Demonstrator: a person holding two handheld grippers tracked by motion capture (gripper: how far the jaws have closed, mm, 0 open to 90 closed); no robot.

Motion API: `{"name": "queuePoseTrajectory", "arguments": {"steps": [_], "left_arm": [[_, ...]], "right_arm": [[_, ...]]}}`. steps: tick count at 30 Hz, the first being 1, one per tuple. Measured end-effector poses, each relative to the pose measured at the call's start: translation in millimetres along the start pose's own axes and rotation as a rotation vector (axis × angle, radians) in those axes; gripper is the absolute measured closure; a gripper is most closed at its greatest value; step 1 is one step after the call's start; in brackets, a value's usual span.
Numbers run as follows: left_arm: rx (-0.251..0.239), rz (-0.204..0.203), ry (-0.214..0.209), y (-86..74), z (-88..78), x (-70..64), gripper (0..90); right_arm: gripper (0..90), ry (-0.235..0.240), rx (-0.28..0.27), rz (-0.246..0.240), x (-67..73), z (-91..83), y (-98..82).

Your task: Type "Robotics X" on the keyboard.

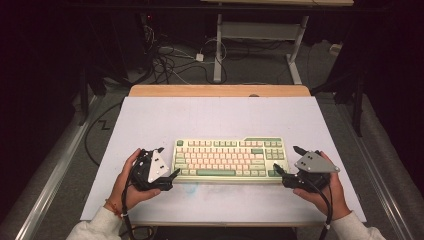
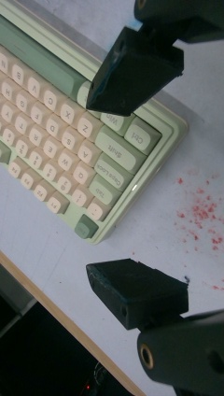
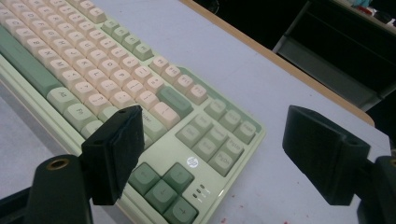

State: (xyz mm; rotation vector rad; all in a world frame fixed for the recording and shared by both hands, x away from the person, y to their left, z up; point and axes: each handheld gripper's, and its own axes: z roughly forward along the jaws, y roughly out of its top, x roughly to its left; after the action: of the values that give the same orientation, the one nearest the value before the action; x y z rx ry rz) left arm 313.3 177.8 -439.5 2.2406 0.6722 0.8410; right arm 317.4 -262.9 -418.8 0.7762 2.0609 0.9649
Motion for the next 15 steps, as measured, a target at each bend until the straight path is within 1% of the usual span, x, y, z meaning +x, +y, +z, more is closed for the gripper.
{"name": "queuePoseTrajectory", "arguments": {"steps": [5,15], "left_arm": [[0.013,0.005,0.003,-7.6,-0.9,-0.5,17.6],[0.040,-0.015,0.011,-21.1,-3.7,3.0,17.6]], "right_arm": [[20.8,-0.009,0.012,0.005,-2.3,-2.4,-6.7],[20.7,-0.021,0.029,0.023,-7.0,-7.2,-19.7]]}}
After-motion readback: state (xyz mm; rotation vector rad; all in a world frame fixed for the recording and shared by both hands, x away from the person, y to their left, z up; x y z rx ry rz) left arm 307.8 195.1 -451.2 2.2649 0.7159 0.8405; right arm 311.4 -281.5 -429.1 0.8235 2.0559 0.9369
